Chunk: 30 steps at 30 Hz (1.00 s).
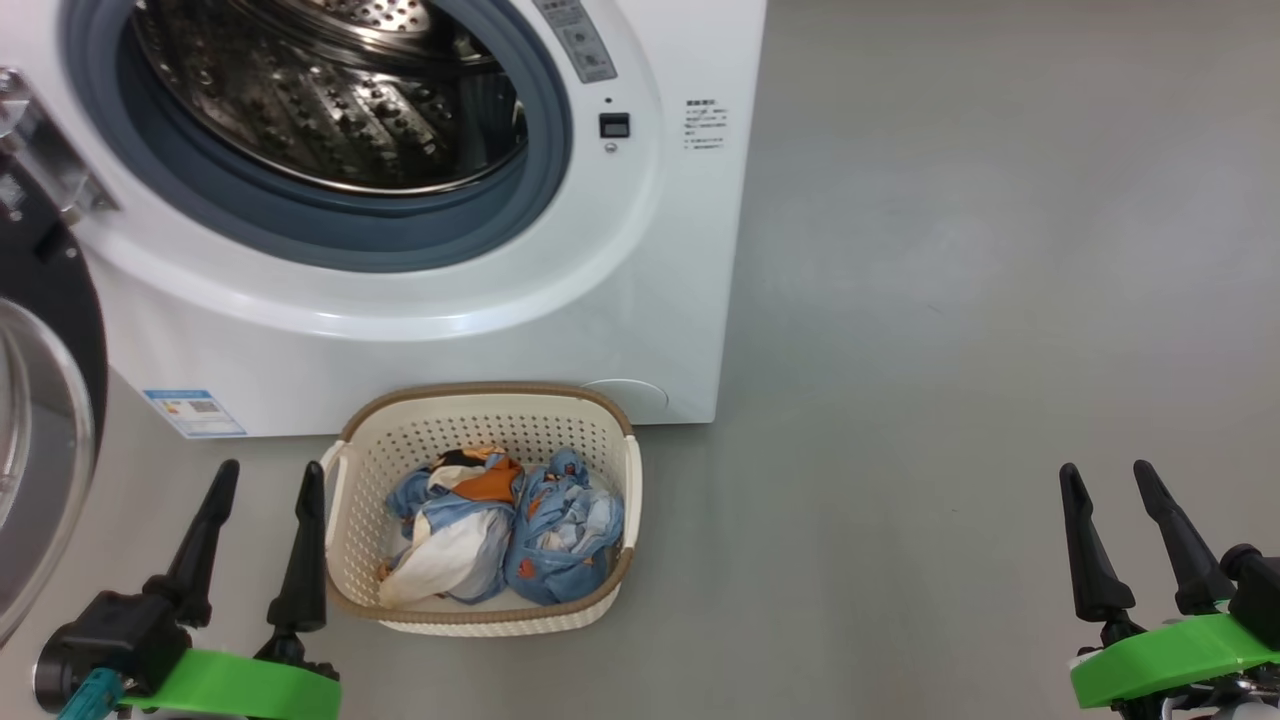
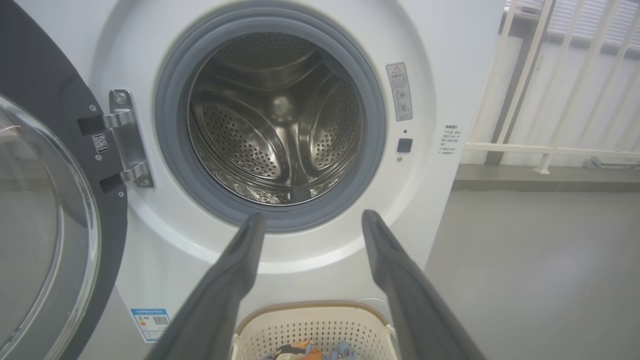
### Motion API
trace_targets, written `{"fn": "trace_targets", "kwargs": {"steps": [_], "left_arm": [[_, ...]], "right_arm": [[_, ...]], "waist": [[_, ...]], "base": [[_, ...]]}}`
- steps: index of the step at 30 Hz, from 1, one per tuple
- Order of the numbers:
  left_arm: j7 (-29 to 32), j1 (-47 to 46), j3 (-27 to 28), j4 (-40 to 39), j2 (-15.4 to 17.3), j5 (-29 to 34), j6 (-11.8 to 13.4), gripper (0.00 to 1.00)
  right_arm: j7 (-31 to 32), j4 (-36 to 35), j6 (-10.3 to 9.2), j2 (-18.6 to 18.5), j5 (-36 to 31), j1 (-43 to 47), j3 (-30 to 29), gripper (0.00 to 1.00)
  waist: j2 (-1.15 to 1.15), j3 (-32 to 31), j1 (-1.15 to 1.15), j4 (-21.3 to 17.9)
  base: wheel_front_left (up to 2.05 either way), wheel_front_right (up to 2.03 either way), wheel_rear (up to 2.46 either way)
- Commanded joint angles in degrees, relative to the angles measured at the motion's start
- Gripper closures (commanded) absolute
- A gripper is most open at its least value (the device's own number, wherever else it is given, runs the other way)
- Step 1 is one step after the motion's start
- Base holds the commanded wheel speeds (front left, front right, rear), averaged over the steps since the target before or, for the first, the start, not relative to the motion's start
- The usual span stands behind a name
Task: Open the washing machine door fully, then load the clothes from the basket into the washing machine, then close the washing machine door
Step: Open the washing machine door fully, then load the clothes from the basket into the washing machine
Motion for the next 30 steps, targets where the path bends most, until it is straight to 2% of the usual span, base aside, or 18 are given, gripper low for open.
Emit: {"fn": "trace_targets", "kwargs": {"steps": [1,17,30], "left_arm": [[-0.4,-1.7,1.5,-1.9,1.5,-0.4,-0.1,0.00],[-0.4,-2.0,0.7,-1.0,2.0,-2.3,-0.1,0.00],[-0.4,-2.3,-0.3,0.2,1.8,-3.9,-0.1,0.00]], "right_arm": [[-0.7,-1.6,0.25,-0.9,-0.4,-1.4,0.6,0.00],[-0.7,-1.7,0.25,-0.1,-0.7,-1.6,0.3,0.00],[-0.7,-1.9,0.25,0.0,-0.6,-1.6,0.2,0.00]], "waist": [[0.00,0.7,0.00,-1.1],[0.00,1.2,0.00,-3.0],[0.00,1.3,0.00,-2.6]], "base": [[0.00,0.00,0.00],[0.00,0.00,0.00],[0.01,-0.04,0.03]]}}
